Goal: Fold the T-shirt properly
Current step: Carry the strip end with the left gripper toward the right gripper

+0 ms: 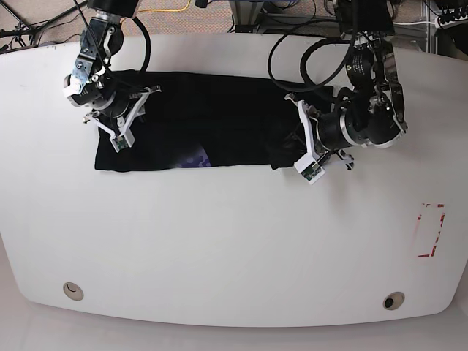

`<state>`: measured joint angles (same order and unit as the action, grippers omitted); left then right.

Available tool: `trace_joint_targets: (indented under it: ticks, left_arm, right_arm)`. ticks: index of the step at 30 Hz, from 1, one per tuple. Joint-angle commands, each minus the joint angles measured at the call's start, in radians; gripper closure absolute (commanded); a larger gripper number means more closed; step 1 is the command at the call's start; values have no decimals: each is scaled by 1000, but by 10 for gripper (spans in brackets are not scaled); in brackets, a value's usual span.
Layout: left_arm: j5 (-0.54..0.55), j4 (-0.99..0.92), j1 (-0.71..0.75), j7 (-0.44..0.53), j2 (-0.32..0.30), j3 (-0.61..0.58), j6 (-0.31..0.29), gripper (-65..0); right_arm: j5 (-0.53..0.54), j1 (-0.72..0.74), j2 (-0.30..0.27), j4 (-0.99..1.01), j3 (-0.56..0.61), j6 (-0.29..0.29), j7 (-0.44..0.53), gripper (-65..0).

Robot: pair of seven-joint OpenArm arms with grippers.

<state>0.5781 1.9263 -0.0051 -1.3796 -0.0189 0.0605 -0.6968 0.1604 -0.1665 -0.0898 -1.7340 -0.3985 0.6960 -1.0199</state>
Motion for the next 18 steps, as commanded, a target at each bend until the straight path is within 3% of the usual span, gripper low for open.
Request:
trace_joint_targets:
  ticks: [1,11,14,18]
  left_arm:
    - [7,14,-17,22,20,-3,-1,0]
    - [-7,14,-19,22,56,-4,-1,-13]
    - [-4,15,-31,21,66,-6,-1,-106]
    - [-2,15,-31,21,67,-31,-1,-285]
  right_arm:
    - [-6,2,-3,-19,-1,2,-10,-173]
    - [-6,5,-3,-19,-1,2,-12,-173]
    - [-6,5,-3,-19,-1,2,-12,-173]
    - [-8,5,-3,-19,-1,2,-12,-173]
